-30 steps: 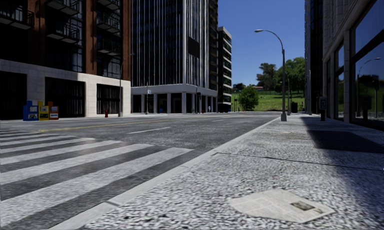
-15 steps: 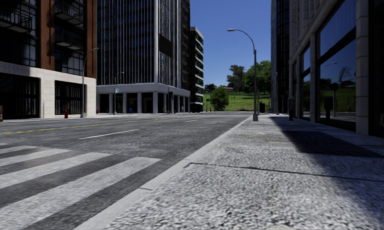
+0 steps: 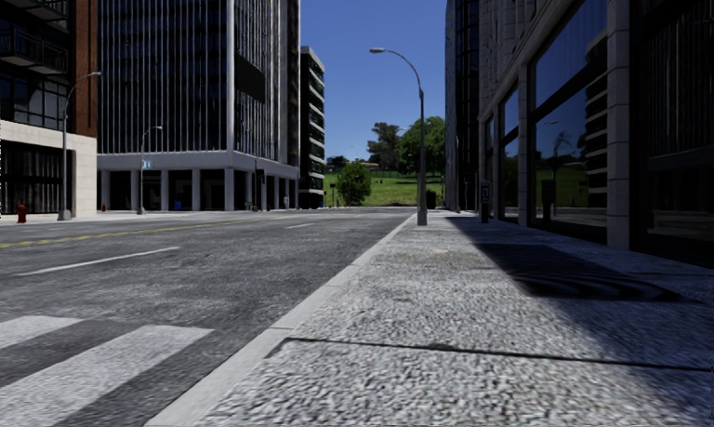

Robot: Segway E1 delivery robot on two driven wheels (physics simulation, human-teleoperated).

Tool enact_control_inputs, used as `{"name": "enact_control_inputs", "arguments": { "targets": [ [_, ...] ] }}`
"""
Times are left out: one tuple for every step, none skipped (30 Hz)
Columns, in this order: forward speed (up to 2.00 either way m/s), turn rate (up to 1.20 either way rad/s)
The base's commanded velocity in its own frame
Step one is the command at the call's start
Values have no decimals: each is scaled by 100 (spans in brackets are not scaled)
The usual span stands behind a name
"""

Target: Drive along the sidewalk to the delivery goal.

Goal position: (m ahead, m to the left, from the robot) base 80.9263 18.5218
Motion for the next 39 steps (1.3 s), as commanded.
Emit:
{"name": "enact_control_inputs", "arguments": {
  "targets": [
    [148, -42],
    [148, -42],
    [149, -42],
    [149, -38],
    [151, -36],
    [153, -35],
    [154, -35],
    [155, -35],
    [156, -35],
    [156, -35],
    [156, -35],
    [157, -35],
    [157, -35],
    [157, -35],
    [157, -35],
    [157, -35],
    [157, -35],
    [157, -35],
    [157, -35],
    [157, -35],
    [157, -35],
    [157, -35],
    [157, -35],
    [157, -35],
    [157, -35],
    [157, -35],
    [157, -35],
    [157, -35],
    [157, -28],
    [157, -21],
    [157, -20],
    [157, -20],
    [158, -19],
    [158, -19],
    [158, -19],
    [158, -19],
    [158, -10],
    [159, 0],
    [160, 0]
  ]
}}
